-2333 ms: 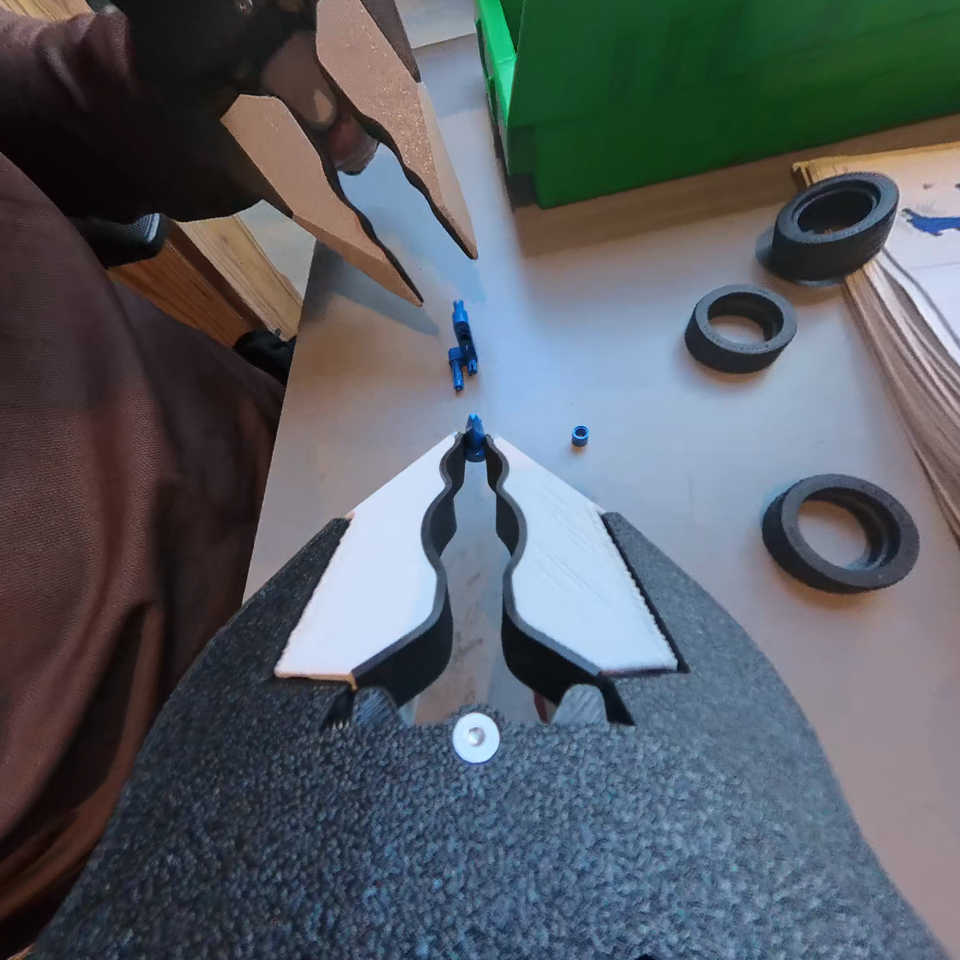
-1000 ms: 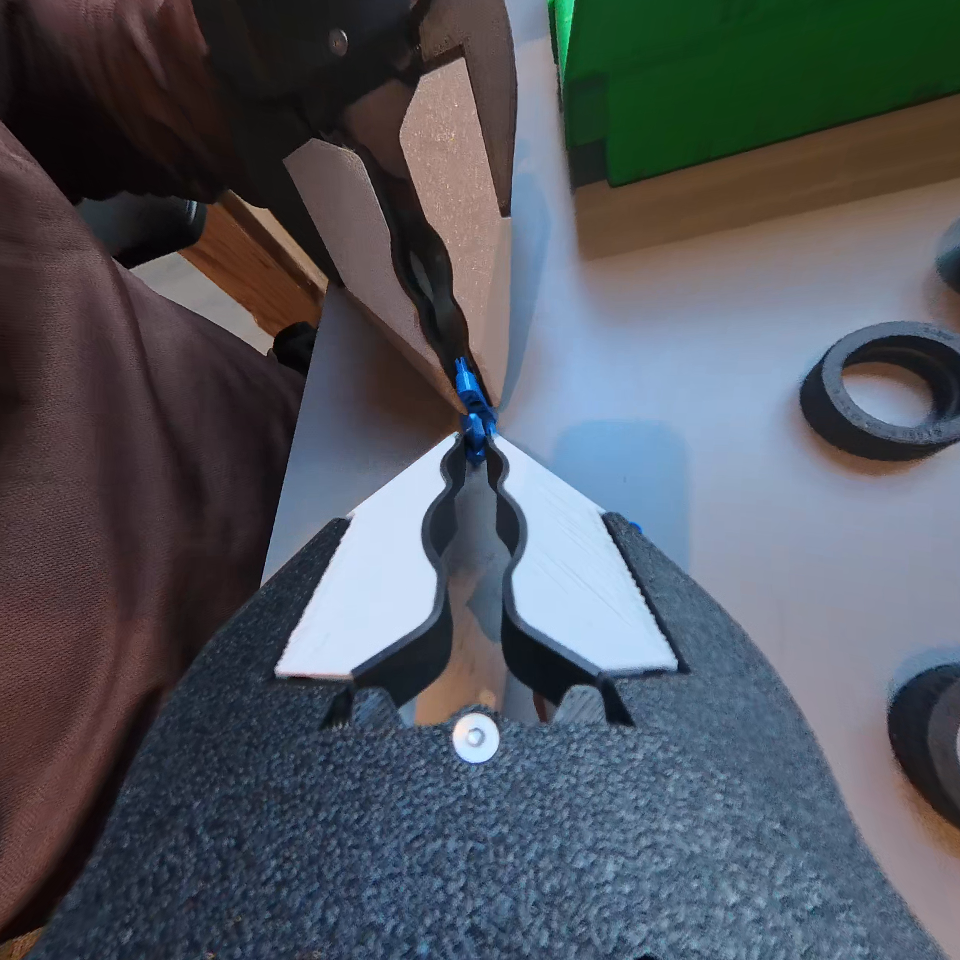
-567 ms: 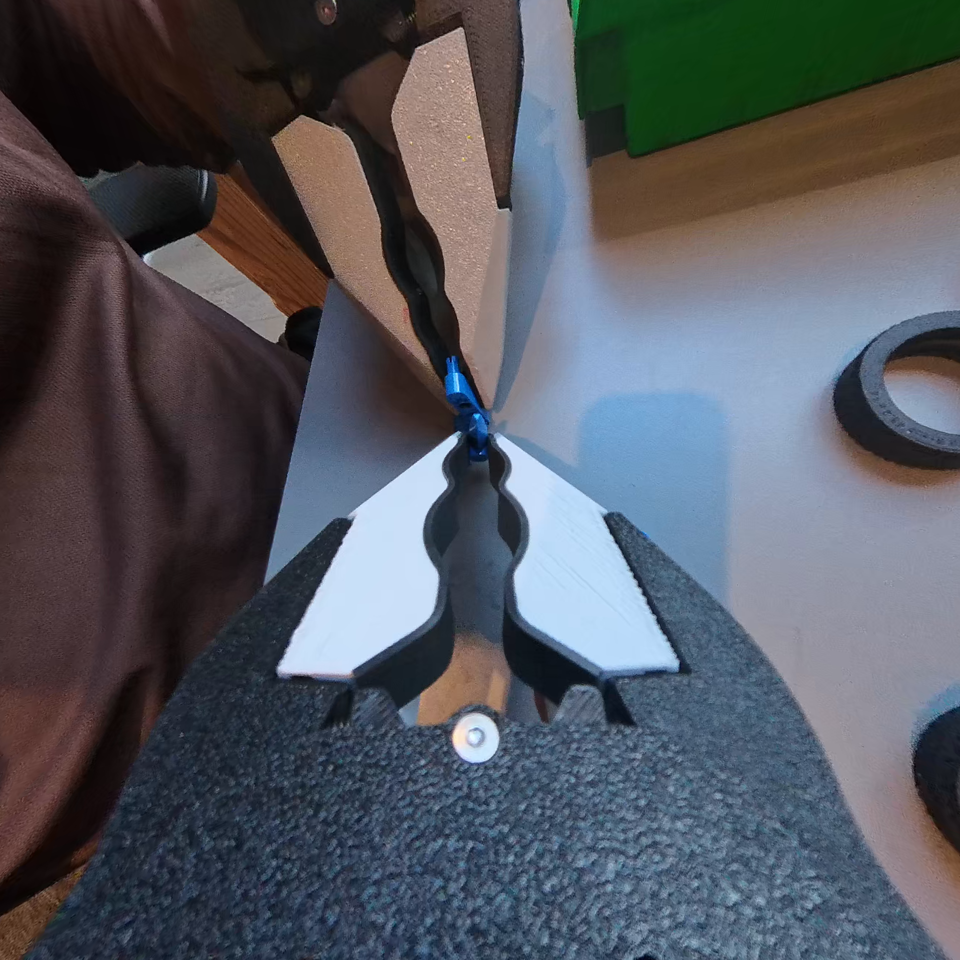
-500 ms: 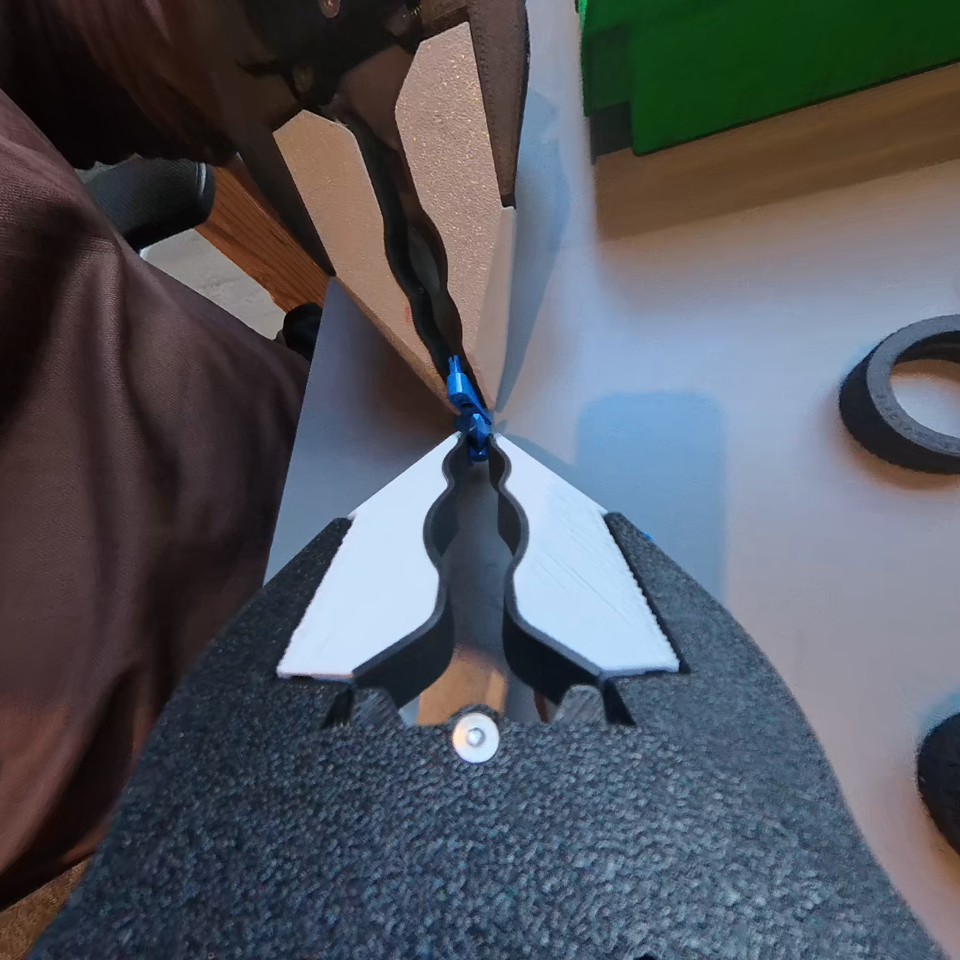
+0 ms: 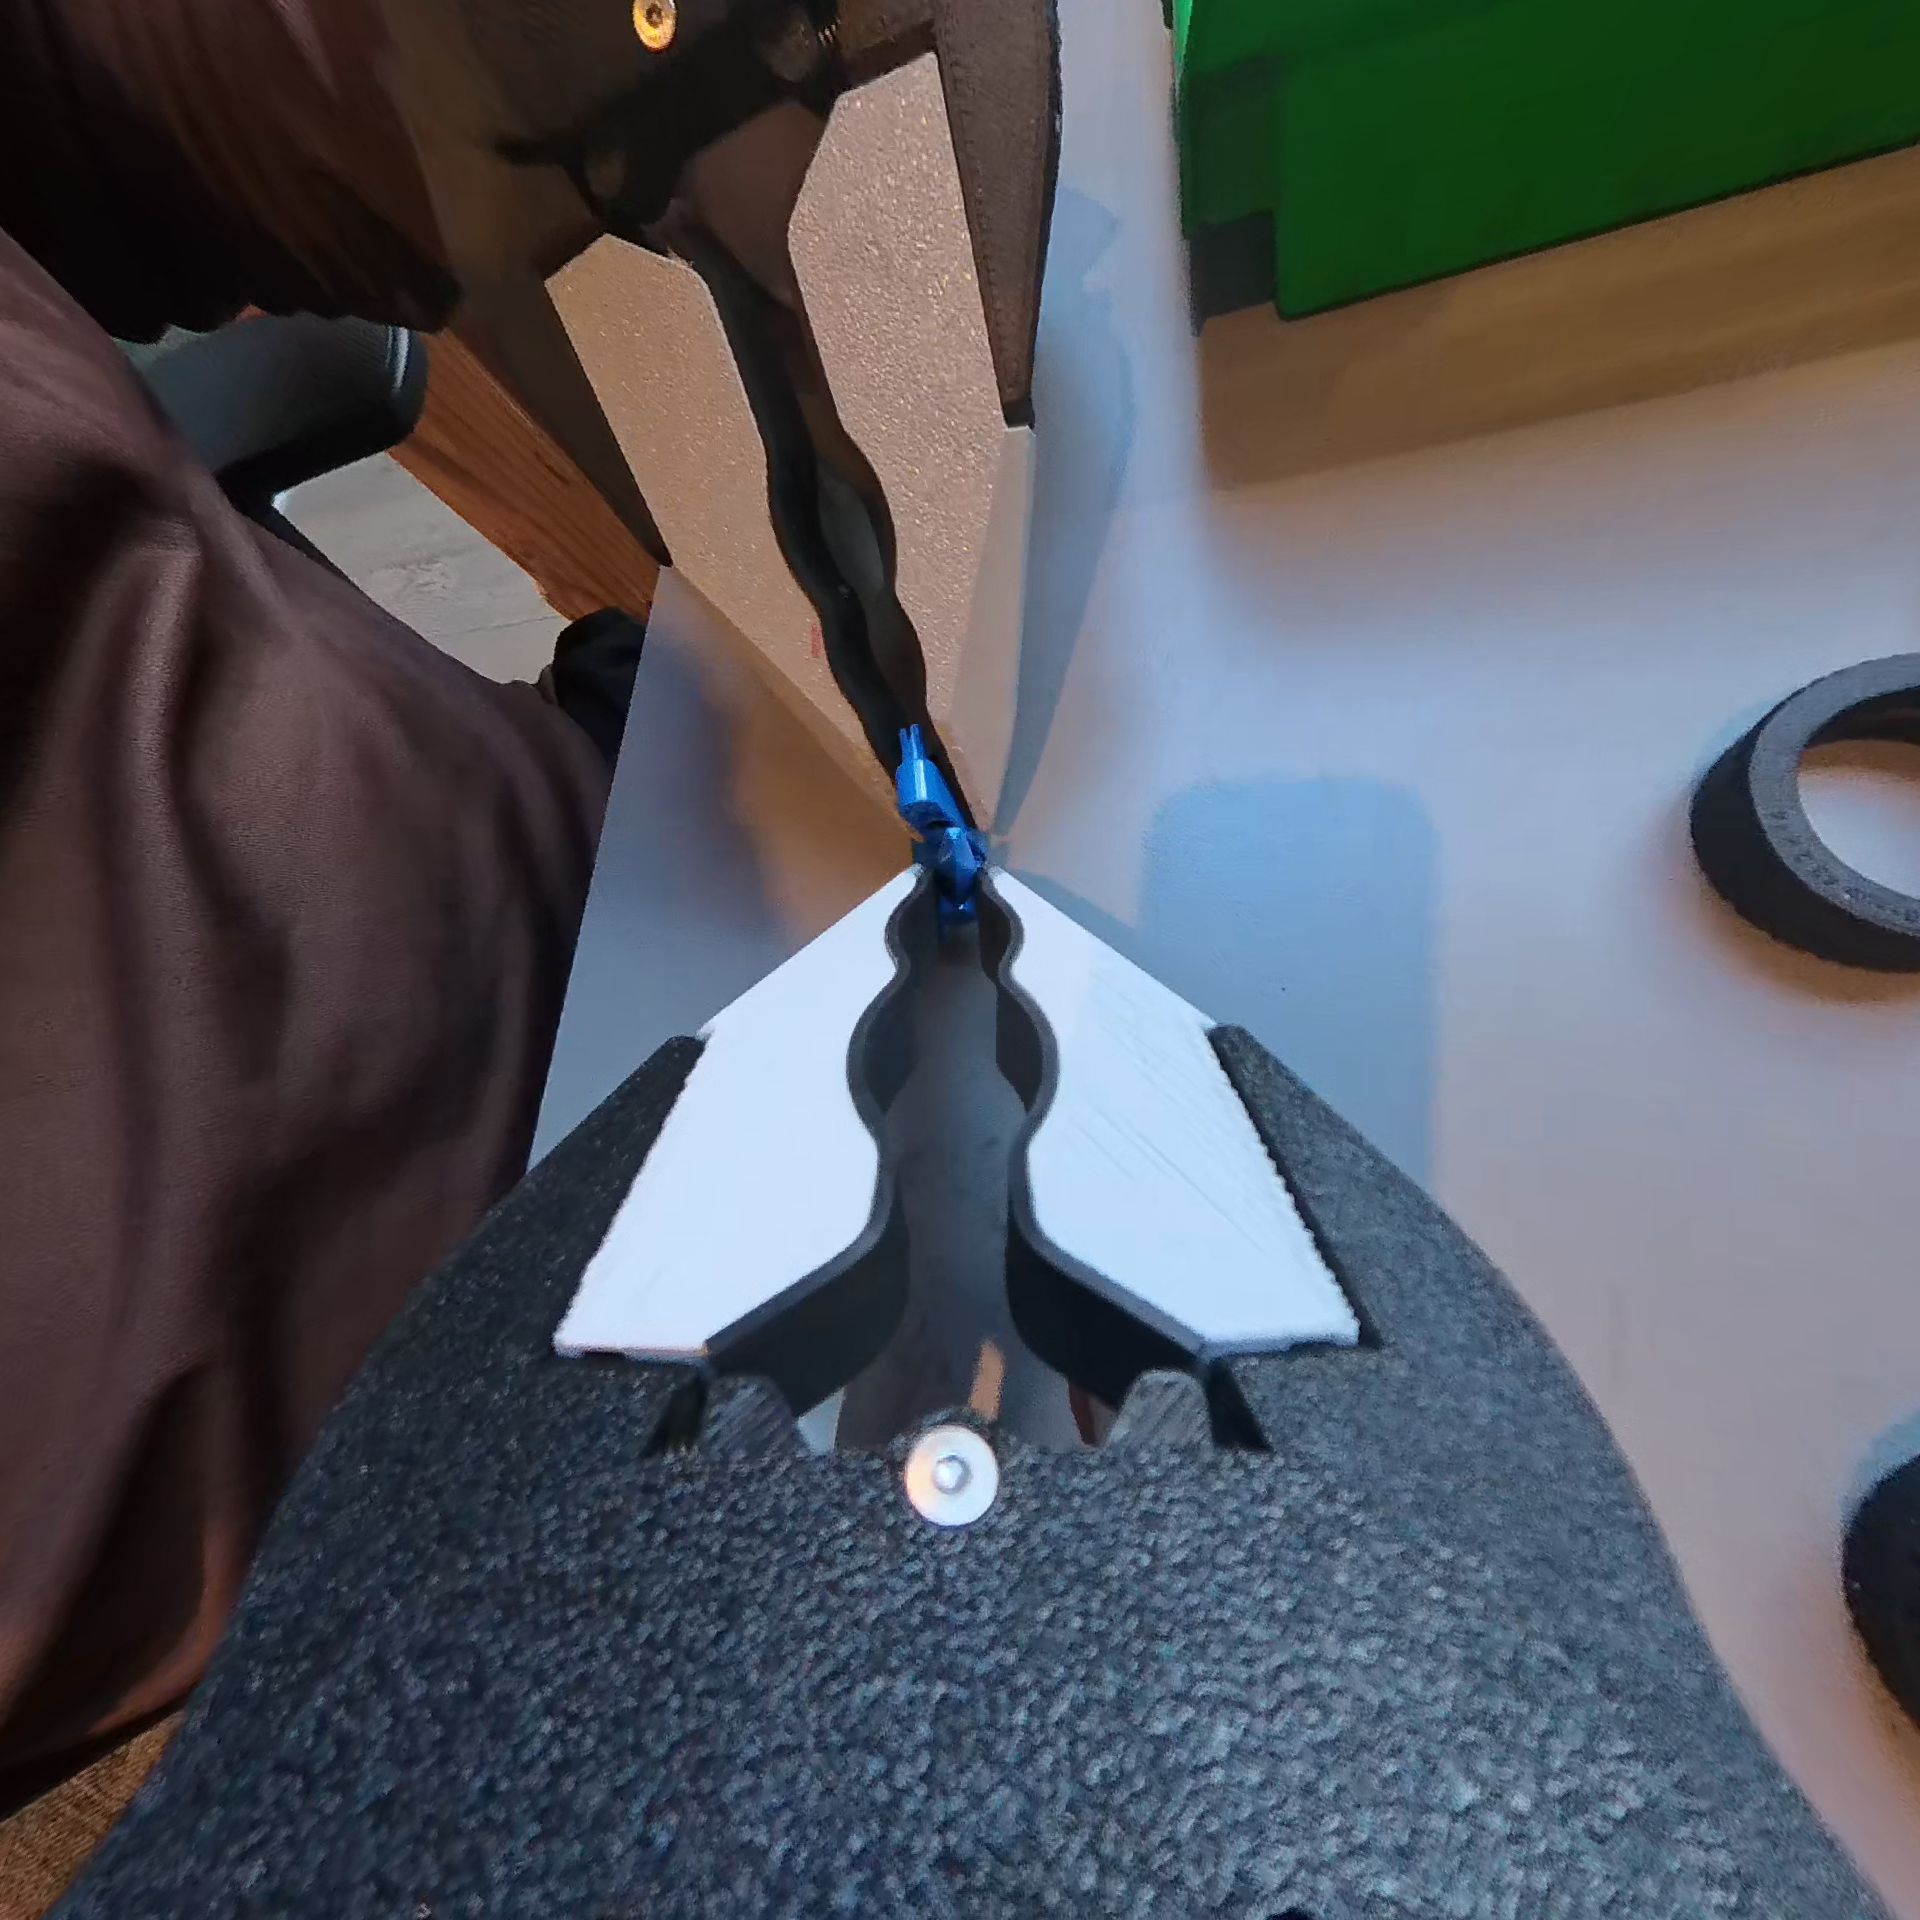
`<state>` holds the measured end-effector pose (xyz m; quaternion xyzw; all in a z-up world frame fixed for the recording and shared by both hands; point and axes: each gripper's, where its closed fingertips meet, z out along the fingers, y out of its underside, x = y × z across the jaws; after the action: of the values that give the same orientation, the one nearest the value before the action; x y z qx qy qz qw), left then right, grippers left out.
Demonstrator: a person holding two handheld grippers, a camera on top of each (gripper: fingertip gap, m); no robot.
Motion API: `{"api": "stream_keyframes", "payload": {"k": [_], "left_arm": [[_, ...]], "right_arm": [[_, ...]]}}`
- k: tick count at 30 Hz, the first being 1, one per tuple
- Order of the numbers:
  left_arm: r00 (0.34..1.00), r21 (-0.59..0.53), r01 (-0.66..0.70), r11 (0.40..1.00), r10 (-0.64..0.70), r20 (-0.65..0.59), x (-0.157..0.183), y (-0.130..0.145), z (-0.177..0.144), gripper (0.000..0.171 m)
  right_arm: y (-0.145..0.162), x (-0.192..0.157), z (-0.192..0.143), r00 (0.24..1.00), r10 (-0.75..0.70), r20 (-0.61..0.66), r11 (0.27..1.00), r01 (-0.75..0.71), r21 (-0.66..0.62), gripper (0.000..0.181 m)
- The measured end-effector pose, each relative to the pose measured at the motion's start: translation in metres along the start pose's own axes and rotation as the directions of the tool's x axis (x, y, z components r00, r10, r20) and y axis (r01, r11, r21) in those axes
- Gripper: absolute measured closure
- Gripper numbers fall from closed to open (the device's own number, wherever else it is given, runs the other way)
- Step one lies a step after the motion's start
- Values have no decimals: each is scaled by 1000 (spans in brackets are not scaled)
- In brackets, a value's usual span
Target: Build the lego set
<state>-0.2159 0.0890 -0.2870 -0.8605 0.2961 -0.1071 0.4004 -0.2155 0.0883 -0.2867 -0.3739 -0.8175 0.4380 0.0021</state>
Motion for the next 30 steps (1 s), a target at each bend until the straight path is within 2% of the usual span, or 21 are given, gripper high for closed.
{"api": "stream_keyframes", "payload": {"k": [8,13,17,24,30], "left_arm": [[1000,-2,22,1000,-22,-12,0,1,0,168],[999,-2,29,1000,-29,-36,2,1,0,168],[998,-2,33,999,-33,-46,2,1,-1,168],[999,-4,28,1000,-28,-47,3,1,-1,168],[997,-1,-2,1000,2,-82,7,0,0,168]], "right_arm": [[0,1,2,998,-46,-32,999,46,-5,174],[2,1,3,968,-213,-131,977,210,-34,175],[1,1,3,930,-330,-159,944,324,-61,175],[1,0,5,967,-250,-37,967,248,-60,175],[3,-3,5,927,-374,22,919,373,-125,175]]}}
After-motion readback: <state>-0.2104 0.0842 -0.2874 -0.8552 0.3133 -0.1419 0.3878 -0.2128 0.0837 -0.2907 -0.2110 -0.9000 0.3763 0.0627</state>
